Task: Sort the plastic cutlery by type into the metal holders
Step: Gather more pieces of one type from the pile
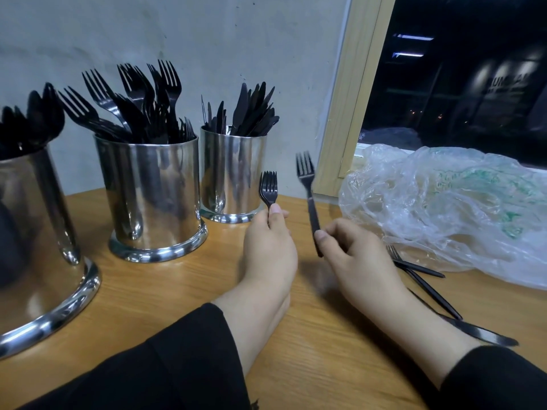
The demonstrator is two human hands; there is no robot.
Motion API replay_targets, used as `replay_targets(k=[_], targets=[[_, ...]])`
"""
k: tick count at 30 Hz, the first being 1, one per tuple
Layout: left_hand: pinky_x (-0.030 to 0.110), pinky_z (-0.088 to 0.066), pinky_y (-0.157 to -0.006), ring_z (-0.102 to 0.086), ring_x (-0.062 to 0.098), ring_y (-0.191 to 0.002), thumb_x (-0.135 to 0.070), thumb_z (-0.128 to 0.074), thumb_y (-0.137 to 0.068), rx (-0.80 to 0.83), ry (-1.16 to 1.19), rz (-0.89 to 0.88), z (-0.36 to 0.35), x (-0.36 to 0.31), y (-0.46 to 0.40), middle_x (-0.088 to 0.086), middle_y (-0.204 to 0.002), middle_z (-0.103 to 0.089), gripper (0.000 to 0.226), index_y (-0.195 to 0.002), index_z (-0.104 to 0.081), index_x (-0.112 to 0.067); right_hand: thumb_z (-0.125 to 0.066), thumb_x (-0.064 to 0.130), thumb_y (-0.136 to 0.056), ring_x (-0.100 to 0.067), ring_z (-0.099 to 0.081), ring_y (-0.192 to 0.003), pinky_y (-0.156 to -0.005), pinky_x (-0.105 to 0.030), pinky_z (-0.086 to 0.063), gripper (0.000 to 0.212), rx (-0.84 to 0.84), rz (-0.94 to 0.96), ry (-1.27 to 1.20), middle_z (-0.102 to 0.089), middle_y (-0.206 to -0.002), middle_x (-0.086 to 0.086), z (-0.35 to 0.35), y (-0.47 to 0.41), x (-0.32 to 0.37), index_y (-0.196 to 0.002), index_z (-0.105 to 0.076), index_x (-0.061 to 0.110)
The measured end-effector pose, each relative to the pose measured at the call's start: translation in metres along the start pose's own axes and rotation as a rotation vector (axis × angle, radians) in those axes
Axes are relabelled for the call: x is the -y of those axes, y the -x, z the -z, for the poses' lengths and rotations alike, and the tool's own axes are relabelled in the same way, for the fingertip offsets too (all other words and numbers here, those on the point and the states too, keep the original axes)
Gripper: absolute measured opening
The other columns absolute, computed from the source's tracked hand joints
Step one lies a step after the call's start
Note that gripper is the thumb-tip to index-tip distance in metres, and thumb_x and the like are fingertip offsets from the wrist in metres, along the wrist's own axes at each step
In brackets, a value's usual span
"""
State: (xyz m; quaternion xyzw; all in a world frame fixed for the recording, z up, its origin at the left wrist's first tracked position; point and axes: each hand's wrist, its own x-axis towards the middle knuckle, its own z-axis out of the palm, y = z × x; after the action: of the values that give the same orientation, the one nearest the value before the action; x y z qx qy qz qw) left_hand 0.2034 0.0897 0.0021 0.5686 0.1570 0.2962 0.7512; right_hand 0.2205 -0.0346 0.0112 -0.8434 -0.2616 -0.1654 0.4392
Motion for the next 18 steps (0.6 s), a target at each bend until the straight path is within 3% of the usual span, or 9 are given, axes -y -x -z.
replay_targets(k=[3,6,11,14,16,18], targets=[[0.042,-0.041,-0.068,-0.05,0.019,-0.063,-0.053,-0.04,-0.104,0.045,-0.029,-0.001,0.0,-0.002,0.001,-0.005,-0.069,-0.055,0.04,-0.092,-0.066,-0.025,-0.059,0.026,-0.098,-0.006,-0.049,-0.055,-0.058,-0.026,-0.04,0.03,0.106,-0.029,-0.047,-0.058,-0.057,0.011,-0.01,0.009,0.01,-0.068,-0.056,0.024],[0.033,-0.043,-0.068,-0.058,0.018,-0.076,-0.057,-0.039,-0.104,0.071,-0.027,0.006,-0.002,-0.009,0.005,-0.005,-0.078,-0.061,0.046,-0.098,-0.068,-0.022,-0.056,0.03,-0.099,-0.007,-0.054,-0.058,-0.063,-0.033,-0.044,0.032,0.134,-0.068,-0.026,-0.063,-0.06,0.013,-0.013,0.013,0.015,-0.067,-0.056,0.027],[0.034,-0.044,-0.069,-0.052,0.015,-0.066,-0.045,-0.051,-0.104,0.17,-0.091,-0.059,0.0,-0.003,0.006,-0.014,-0.06,-0.054,0.035,-0.09,-0.069,-0.019,-0.046,0.05,-0.089,-0.016,-0.061,-0.073,-0.072,-0.042,-0.053,0.027,0.178,-0.021,0.086,-0.066,-0.071,0.007,-0.012,0.015,0.013,-0.077,-0.058,0.03],[0.03,-0.042,-0.056,-0.049,0.008,-0.051,-0.04,-0.048,-0.106,0.173,-0.085,-0.042,-0.001,-0.001,0.007,-0.015,-0.052,-0.051,0.036,-0.082,-0.064,-0.018,-0.054,0.042,-0.097,-0.015,-0.058,-0.072,-0.071,-0.035,-0.049,0.029,0.165,0.036,0.14,-0.065,-0.072,0.005,-0.001,0.015,0.006,-0.078,-0.061,0.021],[0.028,-0.042,-0.046,-0.051,0.008,-0.05,-0.038,-0.046,-0.108,0.191,-0.04,-0.017,-0.002,-0.001,0.008,-0.006,-0.064,-0.053,0.036,-0.085,-0.061,-0.015,-0.057,0.04,-0.098,-0.009,-0.05,-0.066,-0.062,-0.024,-0.04,0.03,0.094,0.067,0.222,-0.057,-0.068,0.007,0.014,0.012,-0.004,-0.075,-0.057,0.022],[0.028,-0.039,-0.043,-0.049,0.01,-0.046,-0.039,-0.046,-0.108,0.215,-0.033,0.001,-0.002,-0.002,0.01,0.0,-0.071,-0.052,0.034,-0.089,-0.06,-0.014,-0.06,0.04,-0.096,-0.009,-0.047,-0.069,-0.062,-0.025,-0.034,0.025,0.045,0.062,0.34,-0.054,-0.072,0.009,0.029,0.01,-0.021,-0.079,-0.058,0.023]])
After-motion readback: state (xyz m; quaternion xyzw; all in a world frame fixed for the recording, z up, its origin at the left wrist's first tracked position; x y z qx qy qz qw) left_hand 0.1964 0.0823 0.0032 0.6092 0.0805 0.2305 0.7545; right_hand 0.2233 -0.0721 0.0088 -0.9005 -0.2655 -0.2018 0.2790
